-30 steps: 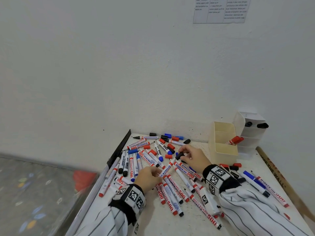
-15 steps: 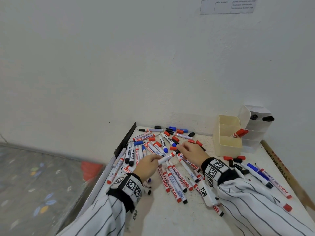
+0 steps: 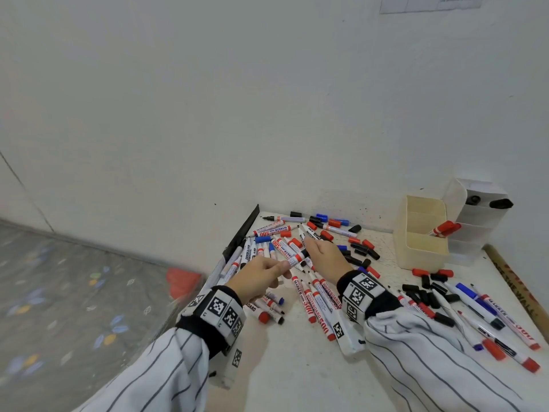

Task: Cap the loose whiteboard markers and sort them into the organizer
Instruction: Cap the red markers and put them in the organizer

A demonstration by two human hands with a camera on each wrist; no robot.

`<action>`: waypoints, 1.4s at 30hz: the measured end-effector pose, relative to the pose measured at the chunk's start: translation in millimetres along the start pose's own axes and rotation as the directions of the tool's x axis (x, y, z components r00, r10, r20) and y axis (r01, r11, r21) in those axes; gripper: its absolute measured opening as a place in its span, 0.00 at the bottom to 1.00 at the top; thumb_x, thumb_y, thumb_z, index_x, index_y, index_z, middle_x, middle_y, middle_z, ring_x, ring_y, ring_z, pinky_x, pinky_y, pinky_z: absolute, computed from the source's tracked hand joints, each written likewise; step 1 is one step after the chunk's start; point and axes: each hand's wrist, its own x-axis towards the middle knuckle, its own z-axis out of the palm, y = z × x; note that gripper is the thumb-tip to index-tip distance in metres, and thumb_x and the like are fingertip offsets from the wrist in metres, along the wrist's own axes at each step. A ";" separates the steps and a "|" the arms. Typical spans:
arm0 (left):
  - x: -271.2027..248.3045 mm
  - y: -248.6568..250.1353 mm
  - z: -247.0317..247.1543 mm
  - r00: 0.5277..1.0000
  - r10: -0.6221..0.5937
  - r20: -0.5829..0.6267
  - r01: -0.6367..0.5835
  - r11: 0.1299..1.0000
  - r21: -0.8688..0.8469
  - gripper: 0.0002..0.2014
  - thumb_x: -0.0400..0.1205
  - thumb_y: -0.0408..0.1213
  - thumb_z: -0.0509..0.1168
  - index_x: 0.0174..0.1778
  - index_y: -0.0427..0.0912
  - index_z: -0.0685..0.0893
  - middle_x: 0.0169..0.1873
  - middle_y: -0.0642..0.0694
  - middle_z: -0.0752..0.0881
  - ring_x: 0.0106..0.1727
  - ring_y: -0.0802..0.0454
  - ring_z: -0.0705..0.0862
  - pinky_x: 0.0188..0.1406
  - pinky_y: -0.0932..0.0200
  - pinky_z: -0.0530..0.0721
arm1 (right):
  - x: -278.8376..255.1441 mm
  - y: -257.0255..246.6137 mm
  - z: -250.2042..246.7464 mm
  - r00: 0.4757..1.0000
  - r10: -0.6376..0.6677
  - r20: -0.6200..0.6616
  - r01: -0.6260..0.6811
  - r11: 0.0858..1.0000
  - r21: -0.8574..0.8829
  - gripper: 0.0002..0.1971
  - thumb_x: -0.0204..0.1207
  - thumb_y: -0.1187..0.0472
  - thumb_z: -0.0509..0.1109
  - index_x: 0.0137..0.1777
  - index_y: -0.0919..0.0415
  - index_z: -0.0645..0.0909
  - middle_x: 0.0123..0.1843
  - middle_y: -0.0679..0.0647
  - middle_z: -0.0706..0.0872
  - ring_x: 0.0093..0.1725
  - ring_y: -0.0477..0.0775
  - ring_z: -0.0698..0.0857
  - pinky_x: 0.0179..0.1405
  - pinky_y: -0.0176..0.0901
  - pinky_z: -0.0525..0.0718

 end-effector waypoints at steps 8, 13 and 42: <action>-7.2 -16.1 -6.2 0.941 -0.213 0.264 0.286 0.916 -0.282 0.17 0.84 0.54 0.54 0.45 0.47 0.81 0.21 0.54 0.67 0.17 0.60 0.59 0.15 0.70 0.55 | -9.0 0.2 4.6 0.986 -0.123 0.111 0.129 0.991 -0.046 0.20 0.86 0.57 0.49 0.30 0.54 0.67 0.28 0.49 0.65 0.28 0.45 0.66 0.30 0.33 0.65; 0.4 -23.7 -0.7 0.990 -0.088 0.111 0.088 0.996 0.006 0.19 0.84 0.55 0.52 0.53 0.47 0.83 0.32 0.53 0.79 0.28 0.60 0.74 0.29 0.69 0.72 | -1.9 8.6 0.0 0.978 -0.102 0.179 0.132 0.978 -0.161 0.17 0.86 0.53 0.49 0.34 0.49 0.68 0.31 0.47 0.69 0.31 0.43 0.69 0.33 0.32 0.67; 35.8 -61.9 4.9 0.980 0.194 0.035 -0.133 0.519 0.845 0.14 0.85 0.45 0.55 0.64 0.46 0.77 0.63 0.48 0.77 0.63 0.50 0.75 0.64 0.56 0.76 | 3.4 62.8 -123.1 0.883 -0.062 -0.465 -0.061 0.968 -0.245 0.12 0.82 0.56 0.61 0.52 0.66 0.77 0.39 0.52 0.78 0.37 0.51 0.75 0.33 0.40 0.69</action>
